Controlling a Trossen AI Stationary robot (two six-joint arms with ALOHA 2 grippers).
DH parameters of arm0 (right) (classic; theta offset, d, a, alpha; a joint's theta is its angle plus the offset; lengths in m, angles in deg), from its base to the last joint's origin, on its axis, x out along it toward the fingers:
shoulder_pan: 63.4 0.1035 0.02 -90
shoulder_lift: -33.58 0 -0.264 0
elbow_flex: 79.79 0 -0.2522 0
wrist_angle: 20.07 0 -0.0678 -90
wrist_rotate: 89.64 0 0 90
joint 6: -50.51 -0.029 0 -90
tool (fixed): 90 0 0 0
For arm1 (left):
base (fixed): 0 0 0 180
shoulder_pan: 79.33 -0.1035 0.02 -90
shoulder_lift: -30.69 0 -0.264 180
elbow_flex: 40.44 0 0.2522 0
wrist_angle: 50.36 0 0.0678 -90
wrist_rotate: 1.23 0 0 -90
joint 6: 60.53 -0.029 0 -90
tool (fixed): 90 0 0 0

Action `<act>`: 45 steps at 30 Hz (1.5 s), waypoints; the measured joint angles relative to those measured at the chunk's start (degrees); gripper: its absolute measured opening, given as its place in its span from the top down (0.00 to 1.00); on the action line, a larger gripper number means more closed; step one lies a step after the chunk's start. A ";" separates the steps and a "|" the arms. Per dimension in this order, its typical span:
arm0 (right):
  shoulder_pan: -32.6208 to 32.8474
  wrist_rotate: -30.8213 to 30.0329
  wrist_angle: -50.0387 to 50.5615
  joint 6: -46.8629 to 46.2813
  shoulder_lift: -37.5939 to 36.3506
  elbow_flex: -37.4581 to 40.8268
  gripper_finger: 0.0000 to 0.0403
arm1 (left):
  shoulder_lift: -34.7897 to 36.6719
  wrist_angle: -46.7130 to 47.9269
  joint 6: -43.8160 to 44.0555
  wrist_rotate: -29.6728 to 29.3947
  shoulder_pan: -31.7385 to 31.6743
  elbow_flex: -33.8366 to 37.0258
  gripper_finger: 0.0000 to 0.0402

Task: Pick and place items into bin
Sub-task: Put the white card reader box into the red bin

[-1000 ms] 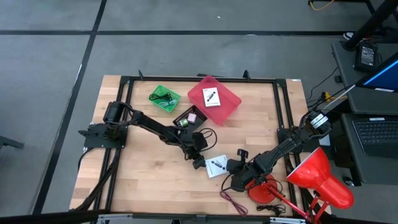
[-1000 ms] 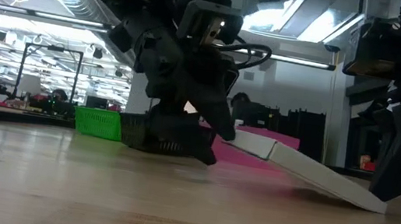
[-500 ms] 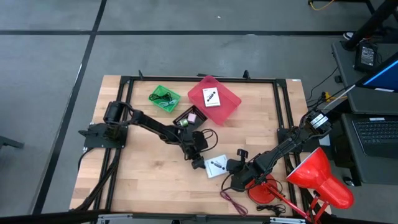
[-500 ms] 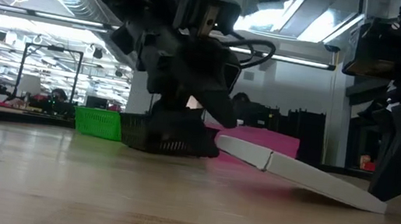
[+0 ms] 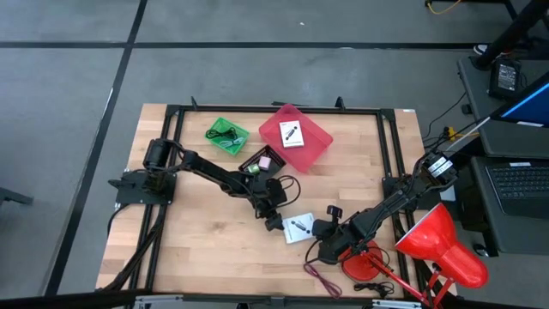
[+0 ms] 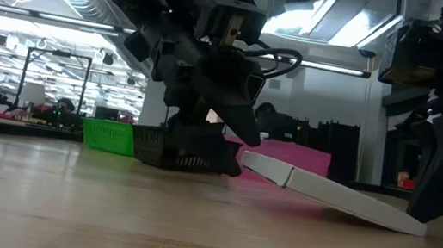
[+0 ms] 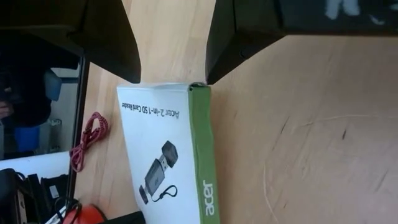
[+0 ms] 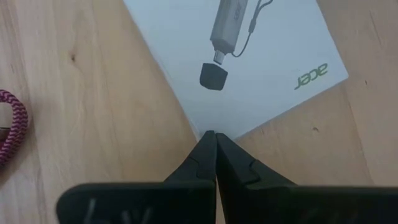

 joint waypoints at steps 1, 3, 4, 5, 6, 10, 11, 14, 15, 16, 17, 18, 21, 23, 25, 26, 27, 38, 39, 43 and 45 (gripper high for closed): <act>0.00 0.01 0.00 -0.12 0.00 0.00 1.00 | 0.00 -0.02 -0.02 0.00 -0.06 0.00 0.56; 0.00 -0.01 0.00 -0.16 0.00 0.00 1.00 | 0.00 0.00 -0.04 0.05 -0.32 0.00 0.56; 0.00 0.01 0.00 -0.16 0.00 0.00 1.00 | 0.00 0.00 -0.02 0.02 -0.51 0.00 0.56; 0.00 0.01 0.00 -0.15 0.00 0.00 1.00 | 0.00 0.00 -0.02 0.02 -0.69 0.00 0.56; 0.00 0.01 0.00 -0.16 0.00 0.00 1.00 | 0.00 -0.01 -0.02 0.02 -0.88 0.00 0.56; 0.00 0.01 0.00 -0.12 0.00 0.00 1.00 | 0.00 -0.91 -0.06 0.09 -1.66 0.00 0.56; 0.00 0.01 0.00 -0.12 0.00 0.00 1.00 | 0.00 -1.30 -0.04 0.32 -1.87 0.00 0.56; 0.00 0.01 0.00 -0.14 0.00 0.00 1.00 | 0.00 -1.29 0.51 0.42 -2.26 -0.04 0.56; 0.00 0.01 0.00 -0.14 0.00 0.00 1.00 | -0.28 -1.65 0.94 0.44 -2.29 -0.04 0.56; 0.00 0.01 0.00 -0.14 0.00 0.00 1.00 | -0.71 -2.41 1.31 0.65 -2.28 -0.08 0.56; 0.00 0.01 -0.02 -0.10 0.00 0.00 1.00 | -1.01 -2.38 1.50 0.72 -2.25 -0.07 0.56; 0.00 -0.01 -0.03 -0.10 0.00 0.00 1.00 | -1.47 -2.59 1.61 0.84 -2.24 -0.04 0.56; 0.00 -0.04 -0.11 0.04 0.00 0.00 1.00 | -2.81 -4.26 2.99 1.18 -2.03 -0.07 0.56; 0.00 0.01 -0.09 0.03 0.00 0.00 1.00 | -3.06 -5.49 3.04 1.14 -2.05 -0.07 0.56; 0.00 -0.02 -0.11 0.04 0.00 0.00 1.00 | -3.21 -6.03 3.04 1.16 -2.16 -0.07 0.56; 0.00 0.03 -0.09 0.03 0.00 0.00 1.00 | -3.24 -6.96 3.08 1.26 -2.20 -0.07 0.56; 0.00 0.00 -0.11 0.03 0.00 0.00 1.00 | -3.26 -7.79 3.13 1.70 -2.21 -0.06 0.56; 0.02 0.01 -0.11 0.05 0.00 0.00 1.00 | -3.26 -9.42 4.66 4.08 -1.17 -0.04 0.56; 0.01 0.00 -0.11 0.05 0.00 0.00 1.00 | -3.26 -9.42 4.68 4.02 -0.94 -0.04 0.56; 0.00 0.01 -0.14 0.04 0.00 0.00 1.00 | -3.26 -9.43 4.68 3.44 -0.53 -0.04 0.56; 0.00 0.01 -0.15 -0.04 0.00 0.00 1.00 | -3.42 -9.52 4.71 3.04 -0.36 -0.04 0.56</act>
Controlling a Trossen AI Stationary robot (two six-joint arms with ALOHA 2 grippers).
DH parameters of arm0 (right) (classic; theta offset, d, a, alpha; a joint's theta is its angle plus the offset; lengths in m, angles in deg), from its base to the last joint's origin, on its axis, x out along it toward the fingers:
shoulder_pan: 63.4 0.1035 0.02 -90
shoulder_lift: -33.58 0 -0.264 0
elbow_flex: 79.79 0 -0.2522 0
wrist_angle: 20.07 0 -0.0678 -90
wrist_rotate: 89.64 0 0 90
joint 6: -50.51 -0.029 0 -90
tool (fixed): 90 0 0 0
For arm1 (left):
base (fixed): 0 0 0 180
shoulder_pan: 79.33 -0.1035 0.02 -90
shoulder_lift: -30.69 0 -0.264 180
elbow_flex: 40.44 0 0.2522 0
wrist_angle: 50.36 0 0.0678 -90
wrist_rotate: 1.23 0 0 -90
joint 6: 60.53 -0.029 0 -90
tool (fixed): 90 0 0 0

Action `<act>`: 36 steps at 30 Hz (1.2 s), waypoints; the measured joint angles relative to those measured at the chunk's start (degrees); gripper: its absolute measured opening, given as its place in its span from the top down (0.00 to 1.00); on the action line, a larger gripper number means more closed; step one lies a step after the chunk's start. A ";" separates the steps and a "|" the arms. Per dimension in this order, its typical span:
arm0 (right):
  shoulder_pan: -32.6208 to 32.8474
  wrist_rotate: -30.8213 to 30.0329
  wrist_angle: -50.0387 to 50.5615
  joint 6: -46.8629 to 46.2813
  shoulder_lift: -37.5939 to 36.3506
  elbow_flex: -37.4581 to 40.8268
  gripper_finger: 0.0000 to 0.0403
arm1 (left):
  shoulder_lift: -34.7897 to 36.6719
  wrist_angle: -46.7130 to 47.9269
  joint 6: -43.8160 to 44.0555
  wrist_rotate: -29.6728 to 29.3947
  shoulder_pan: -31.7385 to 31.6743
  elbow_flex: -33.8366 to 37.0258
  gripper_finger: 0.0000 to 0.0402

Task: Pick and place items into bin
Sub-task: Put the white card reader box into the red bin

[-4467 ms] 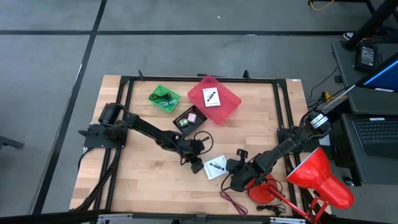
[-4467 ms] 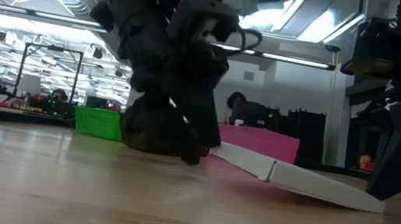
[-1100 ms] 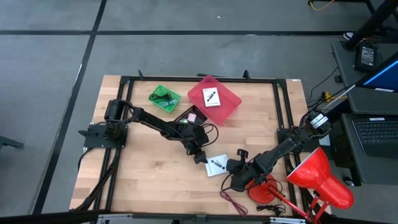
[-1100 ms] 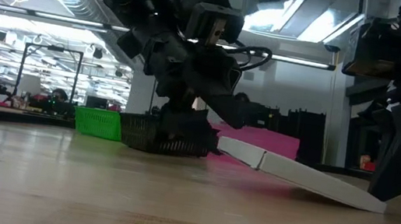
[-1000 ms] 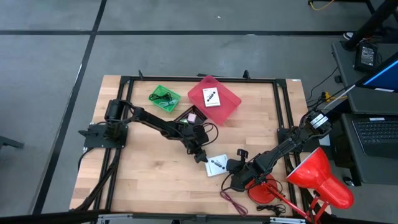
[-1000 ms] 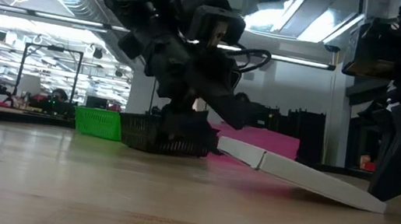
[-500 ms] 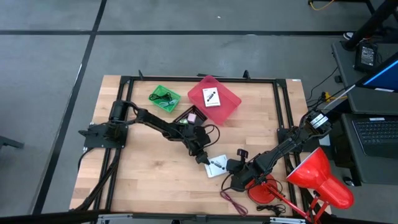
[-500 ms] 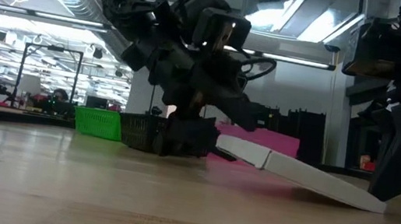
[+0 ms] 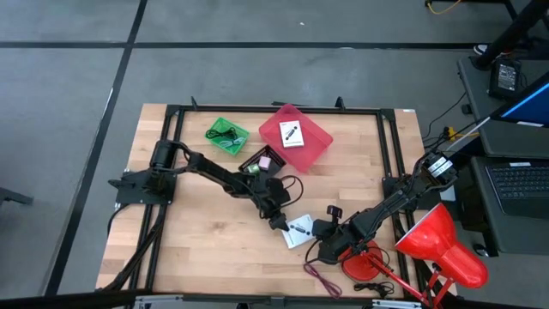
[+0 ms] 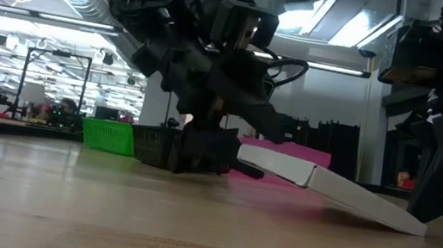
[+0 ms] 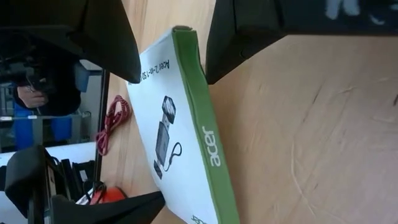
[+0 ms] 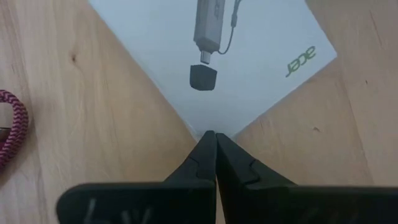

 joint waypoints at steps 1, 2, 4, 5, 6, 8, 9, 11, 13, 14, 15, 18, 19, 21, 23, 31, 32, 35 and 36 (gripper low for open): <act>0.00 0.00 -0.01 -0.06 0.00 0.00 1.00 | -0.40 -0.58 0.40 -0.36 0.12 0.00 0.56; 0.00 0.00 -0.07 -0.09 0.00 0.00 1.00 | -0.64 -0.67 0.72 -0.70 0.16 0.00 0.56; 0.00 -0.02 -0.15 -0.10 0.00 0.04 1.00 | -1.09 -1.06 1.02 -0.70 0.16 -0.03 0.56; 0.00 -0.02 -0.13 -0.10 0.00 0.04 1.00 | -1.26 -1.68 1.32 -0.54 0.16 -0.11 0.56; 0.00 -0.15 -0.17 -0.10 0.00 0.04 1.00 | -1.30 -1.74 1.44 -0.32 0.16 -0.15 0.56; 0.00 -0.39 -0.17 -0.12 0.00 0.07 1.00 | -1.34 -1.95 1.69 0.00 0.24 -0.13 0.56; 0.00 -0.44 -0.17 -0.12 0.00 0.07 1.00 | -1.35 -1.99 1.68 0.02 0.26 -0.11 0.56; 0.02 -0.57 -0.17 -0.10 0.00 0.07 1.00 | -1.36 -2.19 1.73 0.44 0.48 -0.11 0.56; 0.00 -0.66 -0.18 -0.10 0.02 0.07 1.00 | -1.42 -2.58 2.09 0.76 0.83 -0.09 0.56; 0.00 -0.70 -0.20 -0.10 0.02 0.07 1.00 | -1.53 -2.69 2.07 0.73 1.01 -0.09 0.57; 0.00 -0.74 -0.20 -0.10 0.02 0.07 1.00 | -1.80 -3.12 2.10 0.81 1.16 -0.11 0.57; -0.02 -0.81 -0.20 -0.11 0.04 0.07 1.00 | -1.91 -3.76 2.26 0.80 1.44 -0.11 0.62; -0.02 -0.81 -0.20 -0.12 0.04 0.07 1.00 | -1.92 -3.81 2.25 0.57 1.51 -0.09 0.64; -0.02 -0.83 -0.27 -0.10 0.04 0.07 1.00 | -1.94 -3.87 2.26 0.39 1.56 -0.08 0.69; -0.02 -0.81 -0.33 -0.12 0.04 0.07 1.00 | -1.98 -4.33 2.35 0.58 1.56 -0.04 0.75; 0.00 -0.81 -0.44 -0.12 0.02 0.04 1.00 | -2.05 -4.58 1.59 -0.13 1.65 0.00 0.93; 0.00 -0.81 -0.46 -0.14 0.03 0.04 1.00 | -2.05 -4.58 1.48 -0.17 1.65 0.00 0.93; 0.00 -0.83 -0.53 -0.15 0.02 0.04 1.00 | -2.05 -4.56 0.63 -0.26 1.65 0.00 0.93; 0.00 -0.83 -0.55 -0.15 0.02 0.05 1.00 | -2.05 -4.56 0.40 -0.26 1.66 0.00 0.93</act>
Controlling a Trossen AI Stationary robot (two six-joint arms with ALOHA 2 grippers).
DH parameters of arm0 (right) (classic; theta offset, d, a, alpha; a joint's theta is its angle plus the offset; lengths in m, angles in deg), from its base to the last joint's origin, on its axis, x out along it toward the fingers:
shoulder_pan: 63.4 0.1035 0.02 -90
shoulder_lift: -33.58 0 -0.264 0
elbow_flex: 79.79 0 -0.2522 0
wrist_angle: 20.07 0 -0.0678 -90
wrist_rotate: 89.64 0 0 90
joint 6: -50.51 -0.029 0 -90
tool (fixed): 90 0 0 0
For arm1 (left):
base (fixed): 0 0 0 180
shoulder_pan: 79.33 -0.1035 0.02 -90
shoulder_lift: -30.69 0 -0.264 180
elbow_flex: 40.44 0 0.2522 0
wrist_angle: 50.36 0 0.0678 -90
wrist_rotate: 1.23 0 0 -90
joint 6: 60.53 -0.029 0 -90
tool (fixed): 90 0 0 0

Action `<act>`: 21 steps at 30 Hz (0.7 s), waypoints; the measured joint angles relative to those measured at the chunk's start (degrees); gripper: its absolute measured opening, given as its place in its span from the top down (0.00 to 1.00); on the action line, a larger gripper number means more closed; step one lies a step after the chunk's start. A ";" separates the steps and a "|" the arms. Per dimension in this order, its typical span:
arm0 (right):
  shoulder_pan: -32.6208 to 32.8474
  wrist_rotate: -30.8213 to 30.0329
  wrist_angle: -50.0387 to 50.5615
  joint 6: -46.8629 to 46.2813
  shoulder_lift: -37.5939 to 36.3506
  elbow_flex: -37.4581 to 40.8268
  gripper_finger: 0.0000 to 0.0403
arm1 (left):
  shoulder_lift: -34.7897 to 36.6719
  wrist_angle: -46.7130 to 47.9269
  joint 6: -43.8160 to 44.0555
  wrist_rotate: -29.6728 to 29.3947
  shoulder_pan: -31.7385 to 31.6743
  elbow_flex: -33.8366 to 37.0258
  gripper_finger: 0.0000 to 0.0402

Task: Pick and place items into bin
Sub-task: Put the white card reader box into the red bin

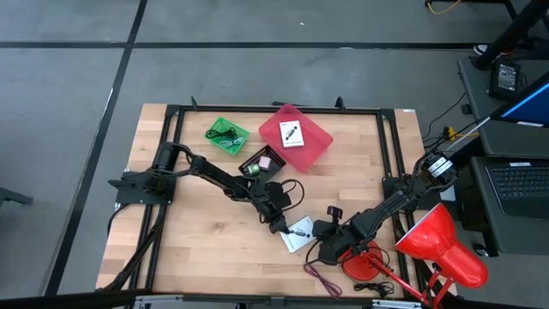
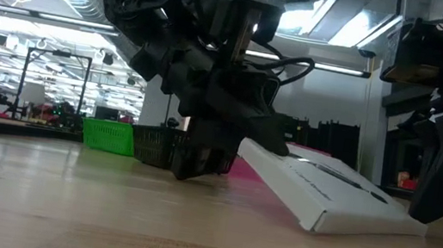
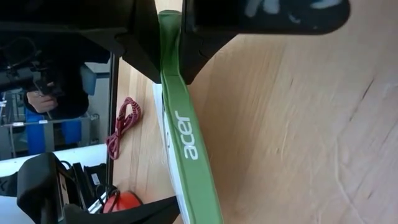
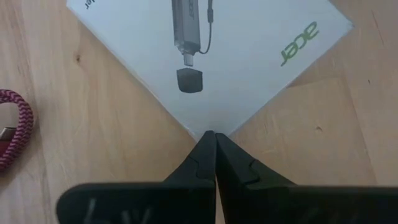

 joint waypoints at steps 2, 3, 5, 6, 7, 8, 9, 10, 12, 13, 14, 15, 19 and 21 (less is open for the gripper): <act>0.00 -0.02 -0.11 0.00 0.00 0.01 1.00 | -0.02 -0.02 -0.26 0.07 -0.01 0.00 0.93; 0.00 -0.02 -0.26 0.02 0.00 0.01 1.00 | -0.02 -0.02 -0.48 0.07 -0.01 0.00 0.93; 0.00 -0.02 -0.30 0.09 -0.12 -0.13 1.00 | -0.04 -0.03 -0.70 0.19 -0.02 0.00 0.93; 0.00 0.02 -0.30 0.29 -0.34 -0.24 1.00 | -0.04 -0.07 -0.74 0.37 -0.10 0.00 0.93; 0.00 0.06 -0.30 0.77 -0.67 -0.35 1.00 | 0.04 -0.07 -0.97 0.52 -0.19 0.00 0.93; 0.11 0.06 -0.29 1.49 -1.17 -0.47 1.00 | 0.04 -0.05 -1.08 0.67 -0.34 0.00 0.93; 0.35 0.02 -0.42 1.84 -1.66 -0.41 1.00 | 0.04 -0.10 -1.17 0.76 -0.42 0.00 0.93; 0.56 -0.11 -0.27 2.14 -2.25 -0.36 1.00 | 0.04 -0.18 -1.37 0.74 -0.45 0.00 0.93; 1.01 -0.76 0.12 3.04 -3.63 -0.31 1.00 | 0.08 -0.33 -2.22 0.86 -0.62 0.00 0.94; 1.23 -1.71 0.11 3.24 -4.24 -0.31 1.00 | 0.26 0.07 -2.84 0.99 -0.73 0.00 0.94; 1.46 -2.34 0.26 3.31 -4.85 -0.31 1.00 | 0.47 0.64 -3.16 1.10 -0.79 0.03 0.94; 1.64 -3.15 0.73 3.31 -5.25 -0.33 1.00 | 0.71 1.22 -3.39 1.19 -0.88 0.07 0.94; 2.25 -4.48 3.27 3.30 -6.03 -0.33 1.00 | 2.90 2.68 -4.15 1.51 -1.15 0.20 0.94; 2.32 -5.15 4.05 3.34 -6.20 -0.41 1.00 | 4.65 4.88 -5.62 1.39 -1.18 0.20 0.94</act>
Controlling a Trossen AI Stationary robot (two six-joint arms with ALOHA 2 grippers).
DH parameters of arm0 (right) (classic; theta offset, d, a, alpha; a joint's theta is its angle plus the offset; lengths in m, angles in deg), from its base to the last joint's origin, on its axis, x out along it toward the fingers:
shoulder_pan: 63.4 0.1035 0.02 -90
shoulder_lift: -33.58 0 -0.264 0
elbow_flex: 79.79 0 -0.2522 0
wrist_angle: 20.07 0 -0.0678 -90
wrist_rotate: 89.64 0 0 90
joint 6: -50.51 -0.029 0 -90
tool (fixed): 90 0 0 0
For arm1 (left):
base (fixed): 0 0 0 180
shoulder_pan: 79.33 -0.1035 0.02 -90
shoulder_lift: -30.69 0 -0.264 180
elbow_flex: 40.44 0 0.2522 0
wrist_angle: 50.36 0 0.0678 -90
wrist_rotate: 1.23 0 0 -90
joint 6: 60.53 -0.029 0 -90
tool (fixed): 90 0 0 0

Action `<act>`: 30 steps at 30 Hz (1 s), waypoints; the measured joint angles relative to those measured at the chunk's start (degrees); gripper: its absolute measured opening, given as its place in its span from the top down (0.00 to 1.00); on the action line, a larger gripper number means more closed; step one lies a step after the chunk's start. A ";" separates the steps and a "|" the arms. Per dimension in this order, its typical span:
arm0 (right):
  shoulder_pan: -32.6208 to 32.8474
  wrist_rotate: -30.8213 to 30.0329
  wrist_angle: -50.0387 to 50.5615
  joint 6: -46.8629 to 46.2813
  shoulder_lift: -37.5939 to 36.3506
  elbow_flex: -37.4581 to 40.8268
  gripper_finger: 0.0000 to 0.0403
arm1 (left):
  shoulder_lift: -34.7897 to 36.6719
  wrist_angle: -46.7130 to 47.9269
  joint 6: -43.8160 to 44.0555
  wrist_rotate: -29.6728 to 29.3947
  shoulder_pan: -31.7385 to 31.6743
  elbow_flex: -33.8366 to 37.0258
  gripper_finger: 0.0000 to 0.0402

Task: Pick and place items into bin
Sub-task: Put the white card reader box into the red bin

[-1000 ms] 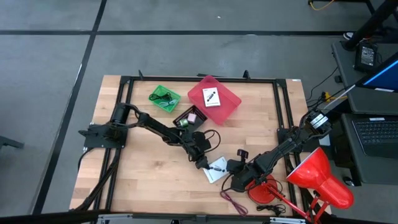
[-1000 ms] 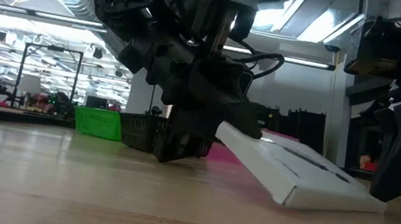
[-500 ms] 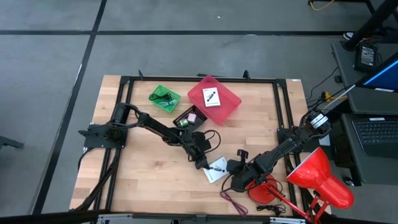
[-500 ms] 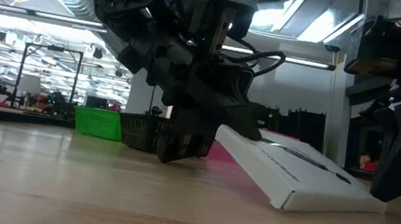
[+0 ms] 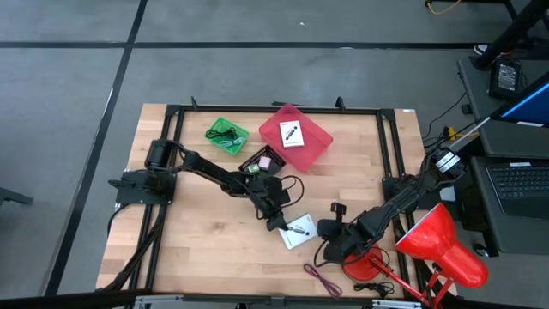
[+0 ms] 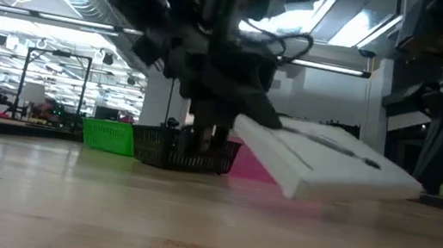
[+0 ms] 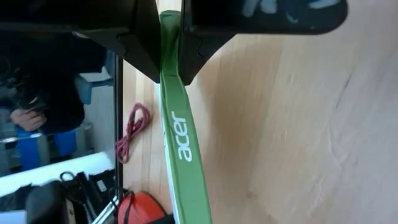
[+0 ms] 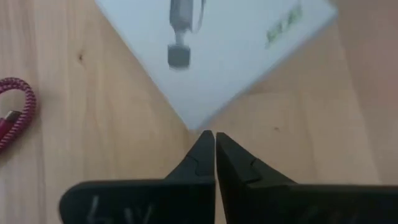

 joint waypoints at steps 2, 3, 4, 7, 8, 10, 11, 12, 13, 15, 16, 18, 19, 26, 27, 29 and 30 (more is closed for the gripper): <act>0.02 -0.73 0.44 0.11 -0.22 -0.01 1.00 | 1.91 3.90 -1.63 -0.79 -0.07 -0.02 0.94; 0.02 -1.58 0.49 0.43 -0.51 -0.01 1.00 | 2.99 6.34 -2.45 -1.36 -0.18 -0.02 0.94; 0.02 -2.19 0.47 1.27 -0.92 -0.04 1.00 | 4.16 8.33 -3.27 -2.16 -0.25 -0.02 0.94; 0.00 -3.65 0.70 2.89 -2.91 -0.04 1.00 | 8.31 12.64 -6.81 -6.46 -0.54 -0.02 0.94; 0.02 -4.29 0.67 3.27 -3.88 -0.04 1.00 | 9.83 14.11 -7.96 -7.81 -0.56 -0.03 0.94; 0.02 -6.11 0.55 4.19 -5.64 -0.14 1.00 | 12.71 16.67 -10.47 -10.64 -0.67 -0.04 0.94; 0.16 -6.68 0.48 4.45 -6.48 -0.15 1.00 | 14.37 18.46 -11.94 -12.10 -0.67 -0.04 0.94; 0.23 -7.31 0.60 4.51 -7.24 -0.15 1.00 | 15.87 19.57 -13.37 -13.37 -0.73 -0.04 0.94; 0.25 -8.11 0.47 4.51 -7.89 -0.15 1.00 | 17.50 20.88 -14.77 -14.91 -0.77 -0.14 0.94; 0.63 -9.56 0.16 4.57 -8.70 0.05 1.00 | 20.22 24.70 -17.44 -17.63 -0.77 -0.15 0.94; 1.04 -10.98 -0.07 4.60 -8.93 0.24 1.00 | 21.33 26.23 -18.45 -19.21 -0.76 -0.15 0.94; 2.26 -14.93 -0.92 4.04 -9.01 1.18 1.00 | 23.22 27.85 -20.27 -21.84 -0.71 0.75 0.94; 2.93 -17.18 -2.82 3.68 -8.97 2.13 1.00 | 24.12 27.63 -21.08 -23.31 -0.71 1.52 0.94; 4.72 -22.56 -17.95 3.05 -8.91 10.78 1.00 | 30.63 14.61 -20.39 -28.49 -1.11 13.98 0.94; 4.49 -22.63 -19.61 3.09 -8.91 11.69 1.00 | 31.81 11.63 -20.39 -29.37 -1.11 15.81 0.94; 3.83 -22.69 -23.70 4.52 -8.91 13.19 1.00 | 34.37 6.44 -20.65 -31.09 -1.11 19.45 0.94; 3.50 -22.71 -25.59 5.64 -8.95 13.79 1.00 | 35.73 4.58 -21.08 -31.40 -1.11 21.13 0.95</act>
